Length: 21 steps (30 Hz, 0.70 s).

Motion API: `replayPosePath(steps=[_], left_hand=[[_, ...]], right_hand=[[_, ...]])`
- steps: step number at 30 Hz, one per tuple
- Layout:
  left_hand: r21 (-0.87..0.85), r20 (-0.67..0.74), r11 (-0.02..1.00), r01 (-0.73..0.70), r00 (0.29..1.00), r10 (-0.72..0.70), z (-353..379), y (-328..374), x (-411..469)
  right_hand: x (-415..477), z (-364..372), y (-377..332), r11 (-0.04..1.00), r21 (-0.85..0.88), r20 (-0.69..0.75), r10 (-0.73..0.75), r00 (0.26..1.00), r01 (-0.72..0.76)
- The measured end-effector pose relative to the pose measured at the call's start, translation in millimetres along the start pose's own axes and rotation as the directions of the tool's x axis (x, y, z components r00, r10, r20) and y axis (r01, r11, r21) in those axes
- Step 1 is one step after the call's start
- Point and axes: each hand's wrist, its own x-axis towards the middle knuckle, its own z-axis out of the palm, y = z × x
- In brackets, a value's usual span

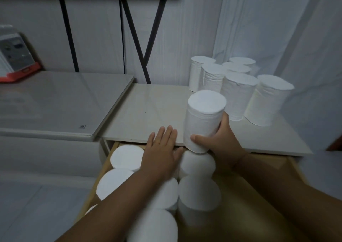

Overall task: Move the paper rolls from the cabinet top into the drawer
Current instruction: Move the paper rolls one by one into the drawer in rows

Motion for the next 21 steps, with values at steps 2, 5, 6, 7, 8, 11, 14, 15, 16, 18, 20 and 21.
replayPosePath(steps=[2, 5, 6, 7, 8, 11, 14, 15, 16, 18, 20, 21], left_hand=[[-0.014, -0.026, 0.996, -0.085, 0.996, 0.085, 6.1, 9.3, -12.7], [-0.045, -0.042, 0.981, -0.191, 0.981, 0.189, 14.5, 20.8, -25.4], [-0.04, -0.046, 0.977, -0.21, 0.977, 0.208, 16.0, 22.4, -27.3], [-0.033, -0.048, 0.974, -0.222, 0.974, 0.221, 16.6, 22.3, -28.9], [-0.027, -0.048, 0.972, -0.231, 0.972, 0.23, 17.0, 21.4, -29.7], [-0.004, -0.032, 0.967, -0.255, 0.966, 0.255, 19.0, 16.7, -33.6], [-0.009, 0.006, 0.962, -0.271, 0.962, 0.271, 24.5, 16.1, -38.7], [0.0, 0.018, 0.961, -0.278, 0.96, 0.278, 26.6, 16.4, -40.1], [0.013, 0.028, 0.959, -0.284, 0.959, 0.283, 28.3, 16.6, -40.9], [0.017, 0.039, 0.959, -0.283, 0.958, 0.282, 30.5, 16.4, -42.0], [0.001, 0.037, 0.961, -0.277, 0.96, 0.277, 31.4, 15.9, -43.5], [-0.003, 0.034, 0.961, -0.278, 0.96, 0.278, 31.7, 15.7, -44.6]], right_hand=[[-14.9, -11.7, -0.1, 1.0, 0.015, 0.008, 0.016, 1.0, -0.016], [-36.9, -29.2, -0.2, 0.999, -0.009, 0.008, 0.036, 0.999, -0.036], [-43.8, -35.7, 0.2, 0.999, -0.013, 0.009, 0.042, 0.999, -0.042], [-50.6, -42.5, 0.6, 0.999, -0.016, 0.01, 0.051, 0.999, -0.051], [-57.3, -49.5, 1.6, 0.998, -0.021, 0.007, 0.061, 0.998, -0.061], [-77.6, -70.2, 8.3, 0.994, -0.086, 0.0, 0.074, 0.997, -0.074], [-93.0, -85.8, 21.0, 0.971, -0.234, -0.001, 0.051, 0.999, -0.05], [-95.7, -89.8, 26.4, 0.968, -0.247, 0.007, 0.052, 0.999, -0.048], [-96.7, -92.8, 32.5, 0.968, -0.242, 0.022, 0.066, 0.998, -0.059], [-97.2, -95.1, 43.8, 0.969, -0.233, 0.067, 0.101, 0.993, -0.083], [-95.7, -94.3, 54.5, 0.966, -0.248, 0.122, 0.107, 0.987, -0.074], [-94.2, -94.4, 59.3, 0.962, -0.266, 0.163, 0.112, 0.98, -0.066]])
